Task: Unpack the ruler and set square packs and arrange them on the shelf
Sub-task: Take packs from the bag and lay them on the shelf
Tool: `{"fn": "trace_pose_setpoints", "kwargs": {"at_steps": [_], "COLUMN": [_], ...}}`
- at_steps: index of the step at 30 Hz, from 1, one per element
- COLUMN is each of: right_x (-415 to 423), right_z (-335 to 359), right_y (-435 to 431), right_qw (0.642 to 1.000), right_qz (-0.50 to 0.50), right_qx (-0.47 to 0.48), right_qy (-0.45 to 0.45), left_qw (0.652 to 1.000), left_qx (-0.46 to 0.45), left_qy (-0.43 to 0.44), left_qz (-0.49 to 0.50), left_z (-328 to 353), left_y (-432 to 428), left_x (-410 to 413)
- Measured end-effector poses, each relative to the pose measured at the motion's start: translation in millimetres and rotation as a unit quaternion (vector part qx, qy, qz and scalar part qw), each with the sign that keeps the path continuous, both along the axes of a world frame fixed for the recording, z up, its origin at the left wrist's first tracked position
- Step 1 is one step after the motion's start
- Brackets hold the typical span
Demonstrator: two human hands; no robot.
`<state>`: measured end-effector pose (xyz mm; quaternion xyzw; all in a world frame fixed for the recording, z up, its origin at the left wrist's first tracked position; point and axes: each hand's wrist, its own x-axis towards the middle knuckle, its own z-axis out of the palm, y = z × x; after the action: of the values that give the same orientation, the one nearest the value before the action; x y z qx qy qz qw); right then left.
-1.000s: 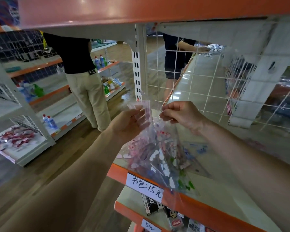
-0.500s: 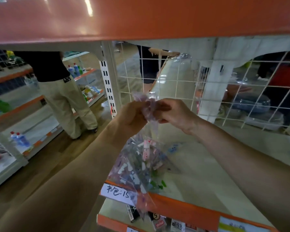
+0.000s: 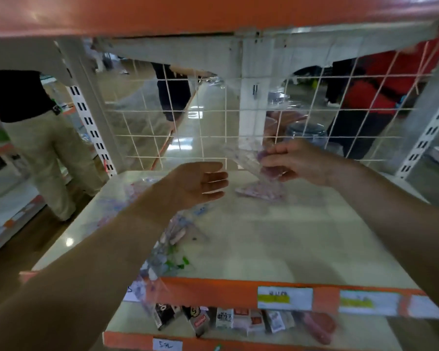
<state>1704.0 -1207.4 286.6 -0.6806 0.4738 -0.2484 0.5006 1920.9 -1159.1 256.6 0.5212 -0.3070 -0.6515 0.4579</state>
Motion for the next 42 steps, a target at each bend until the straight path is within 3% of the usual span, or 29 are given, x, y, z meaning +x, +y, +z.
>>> {"fn": "trace_pose_setpoints", "kwargs": {"at_steps": [7,10,14,17,21,24,27,30,39,42], "right_x": [-44,-47,-43,-31,-29,-41,-52,-62,-67,-67], "right_z": [-29,-35,-41,-44,-43,-40,-42,-46,-50,-50], "right_y": [12,15,12,19,24,18,3,-11,-16,-18], "right_qw": [0.989,0.993,0.995,0.981,0.984,0.989,0.99,0.987,0.991,0.993], "right_qz": [0.037,0.025,-0.029,0.008,0.085,0.082,-0.035,-0.111,-0.117,-0.113], "right_qx": [0.054,0.056,-0.084,-0.178,-0.134,-0.111,-0.138,-0.105,-0.038,-0.031], "right_qy": [0.132,0.103,0.048,0.07,0.075,0.047,0.008,-0.039,-0.048,-0.03], "left_qw": [0.995,0.994,0.995,0.984,0.975,0.965,0.976,0.99,0.997,0.983], "left_qx": [0.016,0.041,0.091,0.074,0.003,-0.026,-0.028,0.008,0.033,0.013], "left_qy": [-0.103,-0.097,0.028,0.15,0.222,0.251,0.212,0.134,-0.017,-0.181], "left_qz": [0.002,-0.024,-0.042,-0.066,-0.025,-0.073,-0.04,0.04,0.066,0.011], "left_z": [-24,-30,-33,-36,-39,-41,-40,-40,-32,-23], "left_y": [0,1,0,-1,-2,-4,-7,-17,-43,-47], "left_x": [-34,-43,-54,-62,-69,-64,-63,-63,-77,-71]}}
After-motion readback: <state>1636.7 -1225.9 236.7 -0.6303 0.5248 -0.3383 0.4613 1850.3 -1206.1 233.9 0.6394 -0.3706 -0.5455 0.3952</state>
